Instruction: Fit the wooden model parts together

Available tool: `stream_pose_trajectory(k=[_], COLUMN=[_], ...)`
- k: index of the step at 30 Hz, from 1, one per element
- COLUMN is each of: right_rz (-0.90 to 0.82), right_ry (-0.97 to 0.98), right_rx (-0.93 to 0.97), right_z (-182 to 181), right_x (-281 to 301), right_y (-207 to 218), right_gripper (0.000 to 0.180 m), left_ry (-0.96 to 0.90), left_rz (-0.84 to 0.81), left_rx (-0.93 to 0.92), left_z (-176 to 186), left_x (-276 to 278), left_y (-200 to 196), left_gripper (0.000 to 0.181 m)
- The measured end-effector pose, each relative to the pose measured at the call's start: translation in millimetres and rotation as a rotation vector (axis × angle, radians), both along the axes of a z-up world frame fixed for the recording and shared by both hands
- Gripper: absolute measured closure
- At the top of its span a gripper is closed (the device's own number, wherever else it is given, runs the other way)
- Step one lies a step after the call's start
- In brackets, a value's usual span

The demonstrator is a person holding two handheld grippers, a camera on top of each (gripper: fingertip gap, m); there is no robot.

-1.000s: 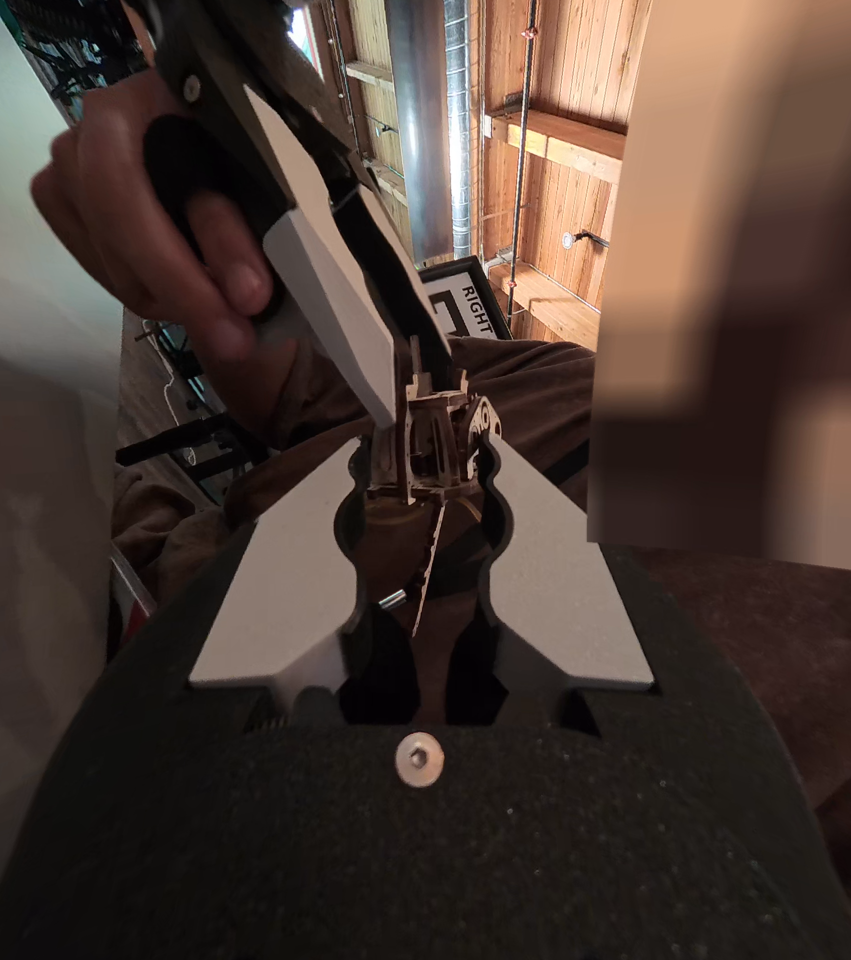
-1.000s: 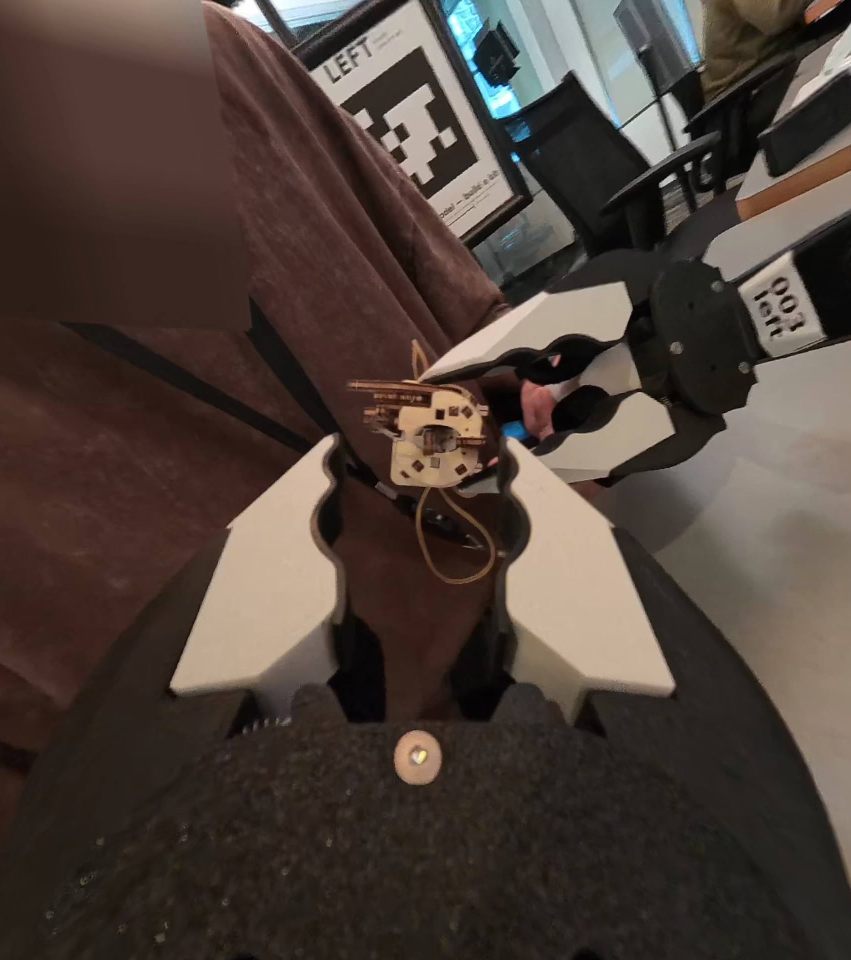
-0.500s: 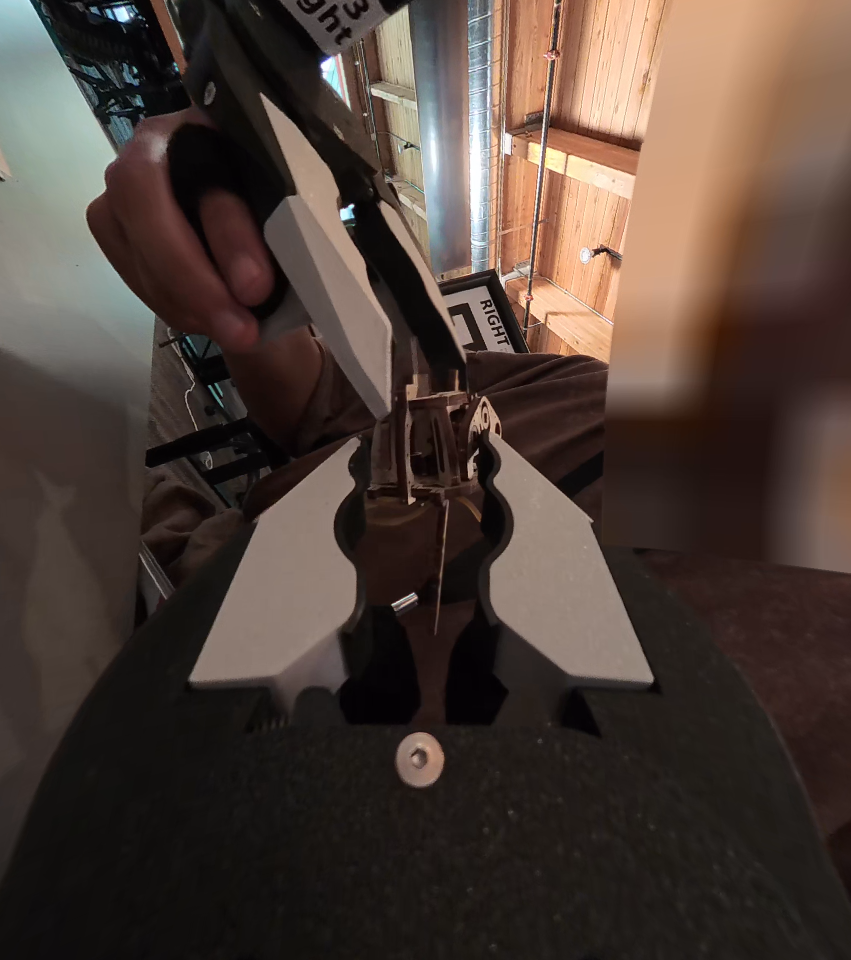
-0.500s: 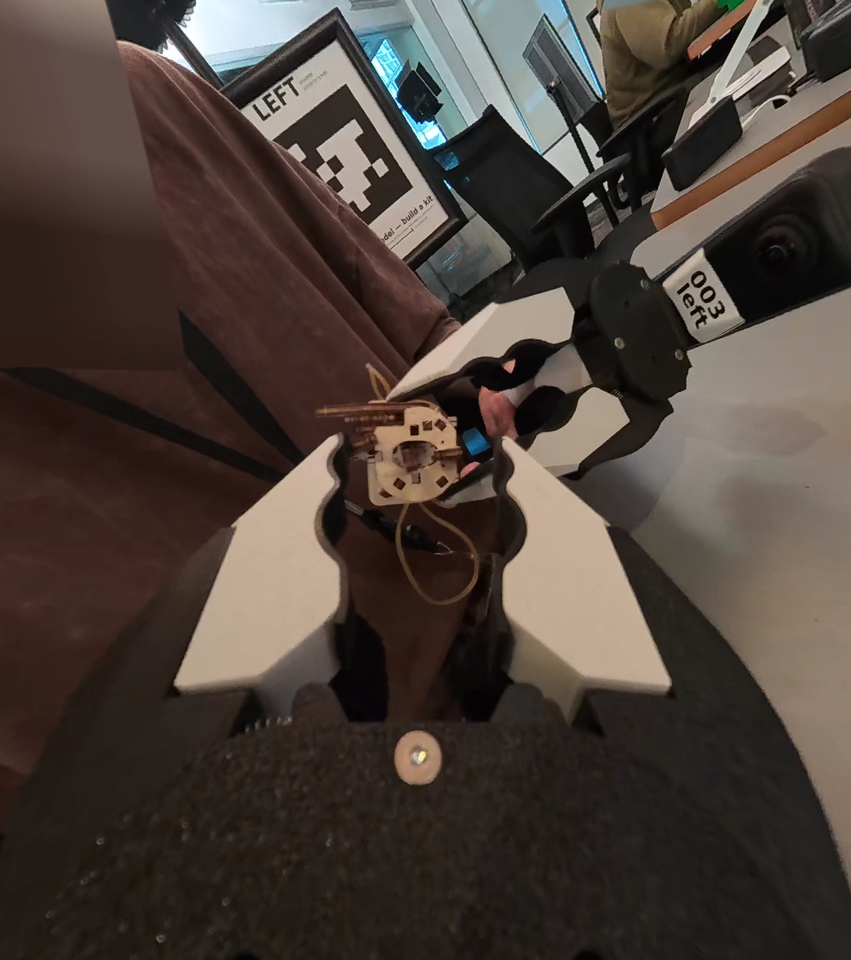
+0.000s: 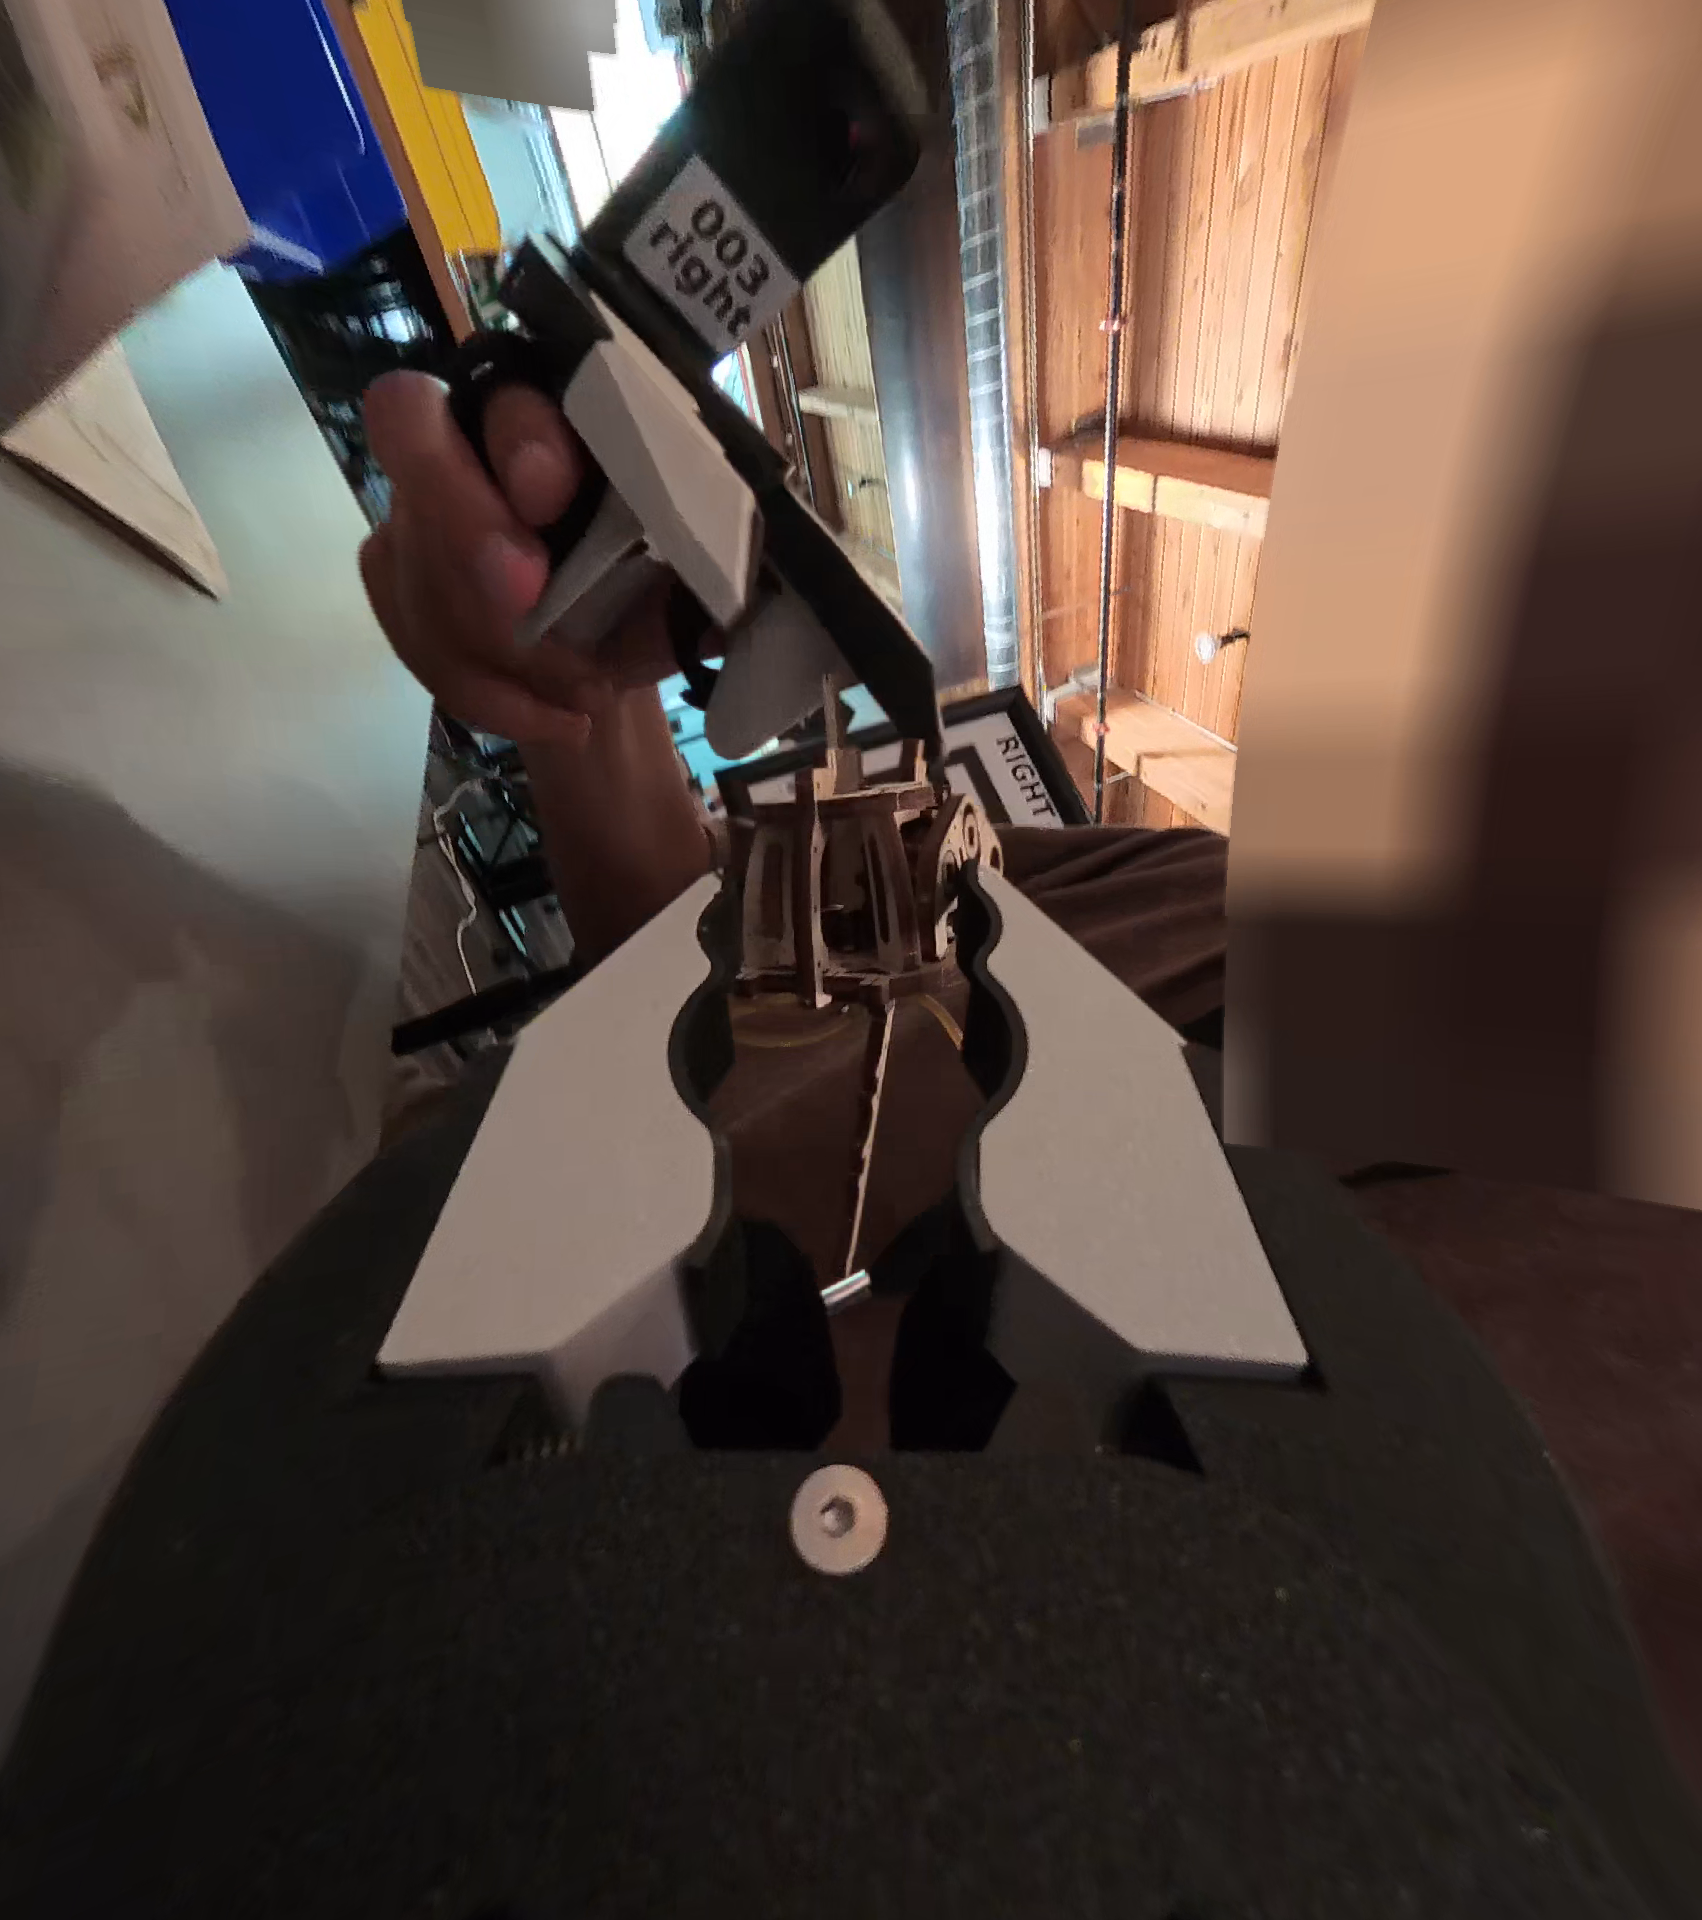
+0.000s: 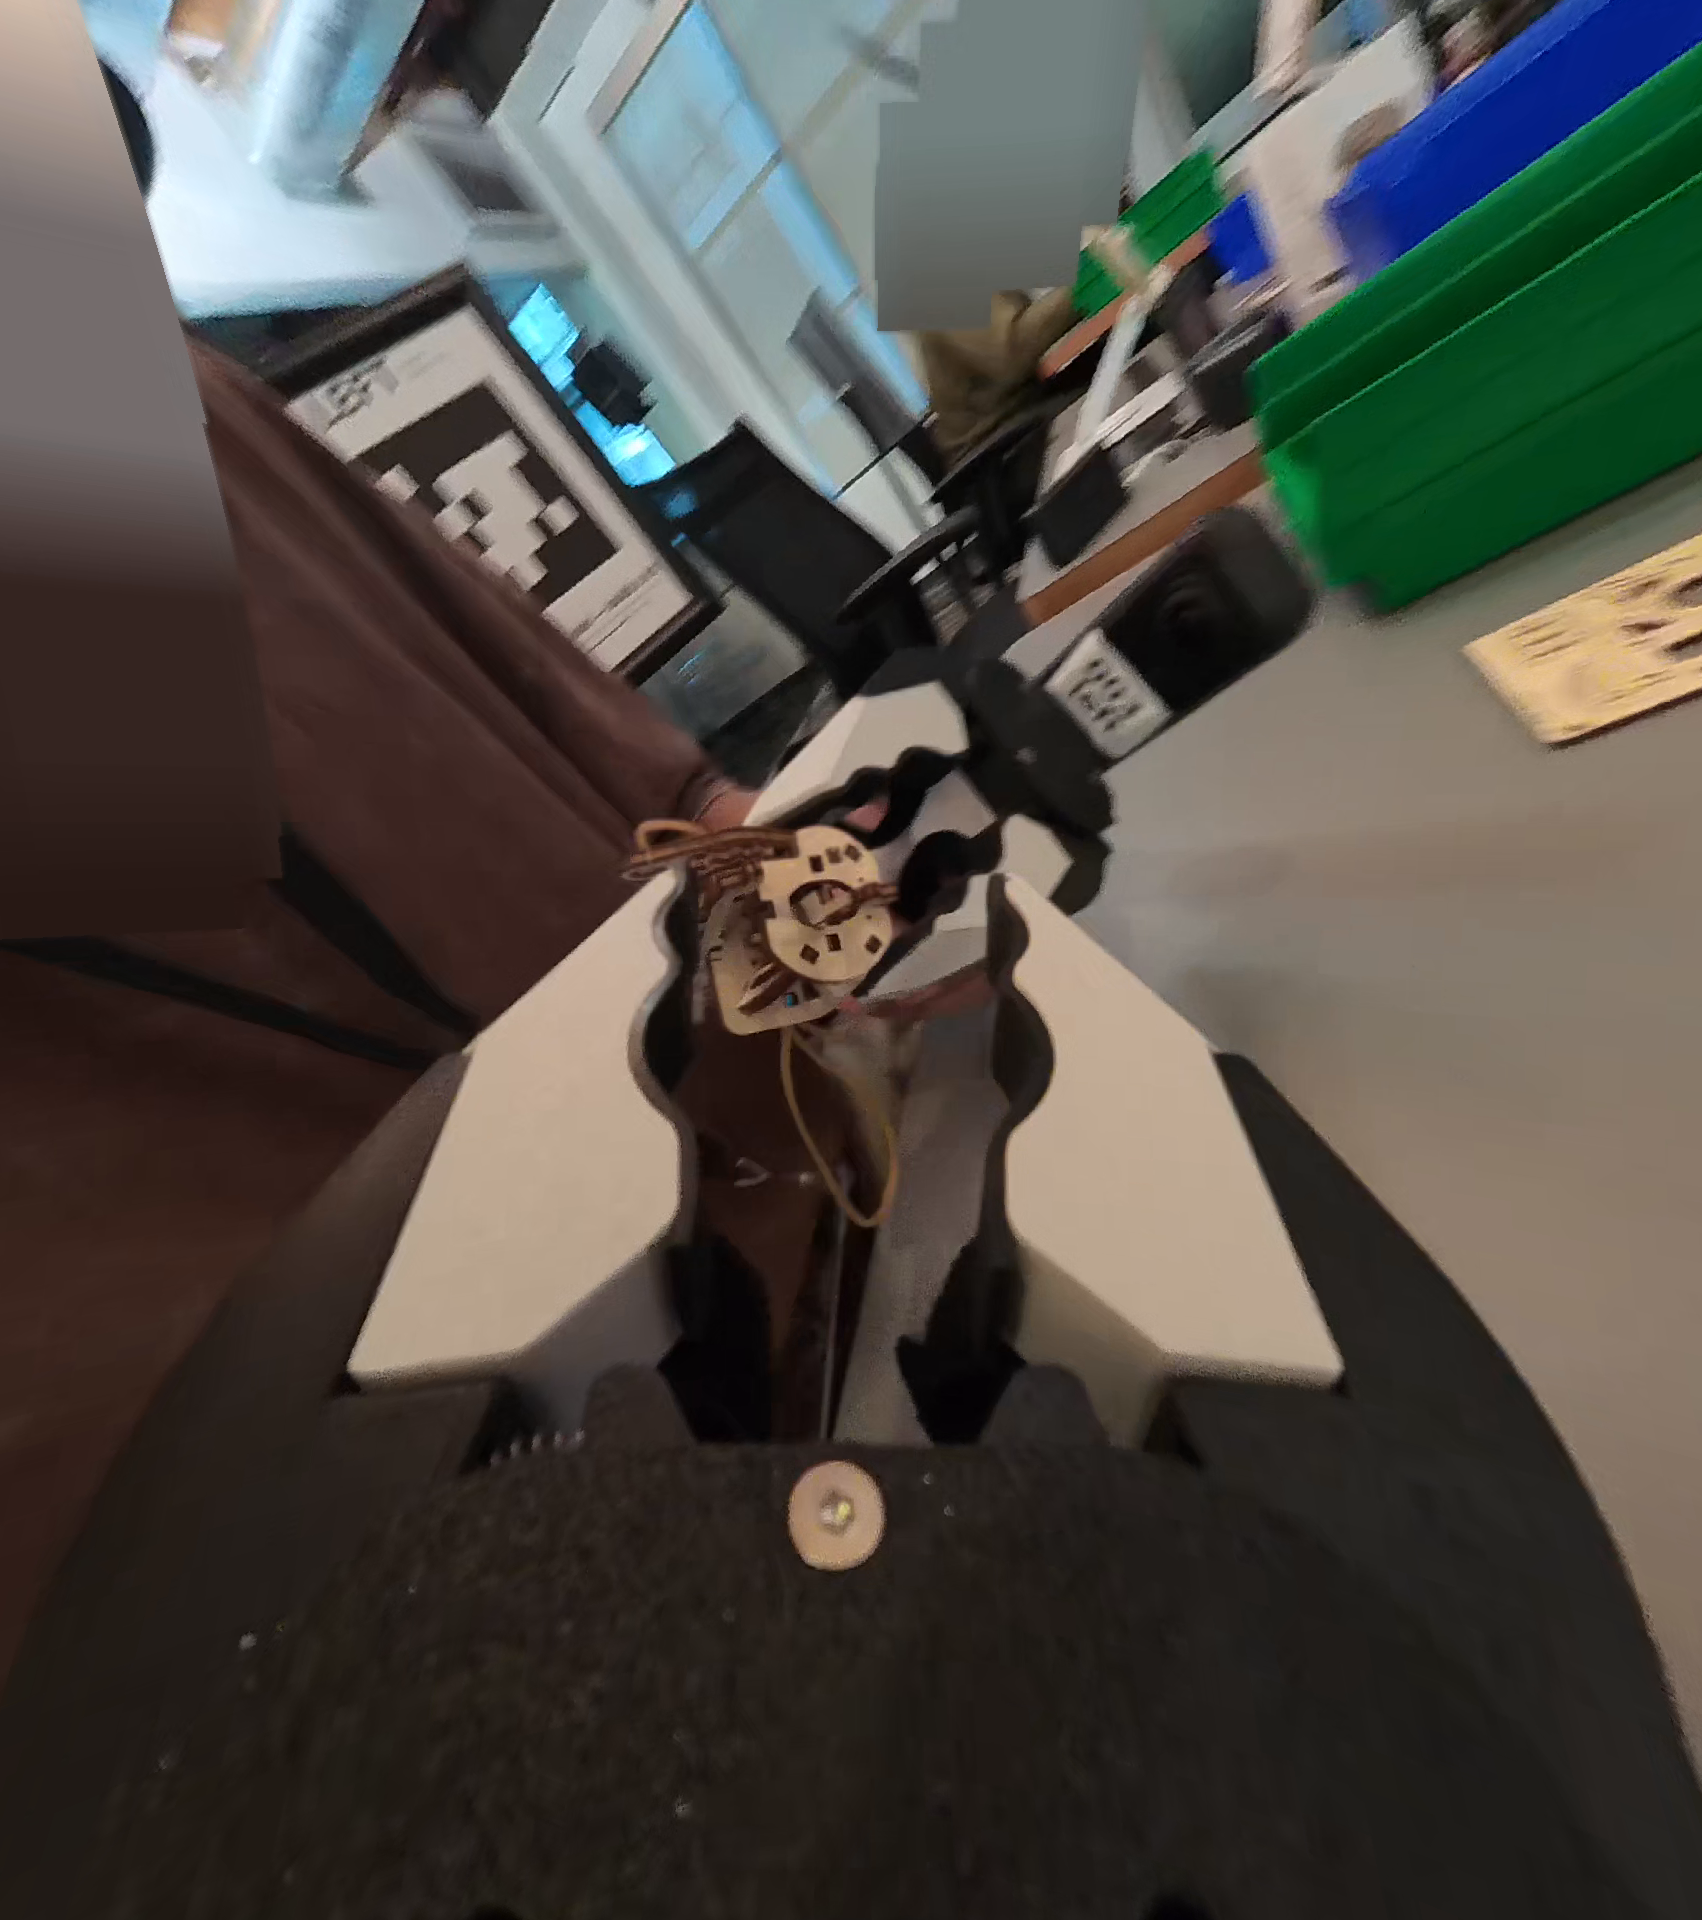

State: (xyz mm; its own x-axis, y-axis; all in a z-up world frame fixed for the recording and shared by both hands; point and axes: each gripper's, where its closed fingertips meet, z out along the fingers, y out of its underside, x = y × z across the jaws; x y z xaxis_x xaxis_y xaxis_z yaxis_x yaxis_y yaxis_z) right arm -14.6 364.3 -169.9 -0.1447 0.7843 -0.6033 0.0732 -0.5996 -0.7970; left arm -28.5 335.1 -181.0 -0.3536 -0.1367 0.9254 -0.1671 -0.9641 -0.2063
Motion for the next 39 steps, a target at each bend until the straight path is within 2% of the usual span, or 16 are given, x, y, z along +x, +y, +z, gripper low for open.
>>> stream_pose_trajectory(k=[2, 5, 12, 26, 29, 39], right_rz=[-0.139, -0.267, -0.389, -0.386, -0.392, -0.4], right_ry=[-0.022, -0.047, -0.079, -0.088, -0.086, -0.101], right_rx=[-0.015, -0.085, -0.288, -0.312, -0.31, -0.377], right_z=[5, 12, -1, -15, -17, -22], right_x=[11, 20, 6, -13, -12, -10], right_y=[20, 28, 18, 9, 10, 7], right_gripper=[0.13, 0.154, 0.159, 0.165, 0.175, 0.177], left_ry=[-0.004, 0.016, 0.068, 0.119, 0.124, 0.232], left_rz=[0.065, 0.169, 0.298, 0.321, 0.317, 0.38], left_rx=[0.004, 0.016, 0.092, 0.14, 0.154, 0.418], left_z=[1, -1, -4, -10, -10, -12], left_x=[-3, -8, -12, -7, -5, -3], left_y=[11, 28, 46, 48, 46, 44], left_gripper=[0.142, 0.142, 0.143, 0.142, 0.142, 0.142])
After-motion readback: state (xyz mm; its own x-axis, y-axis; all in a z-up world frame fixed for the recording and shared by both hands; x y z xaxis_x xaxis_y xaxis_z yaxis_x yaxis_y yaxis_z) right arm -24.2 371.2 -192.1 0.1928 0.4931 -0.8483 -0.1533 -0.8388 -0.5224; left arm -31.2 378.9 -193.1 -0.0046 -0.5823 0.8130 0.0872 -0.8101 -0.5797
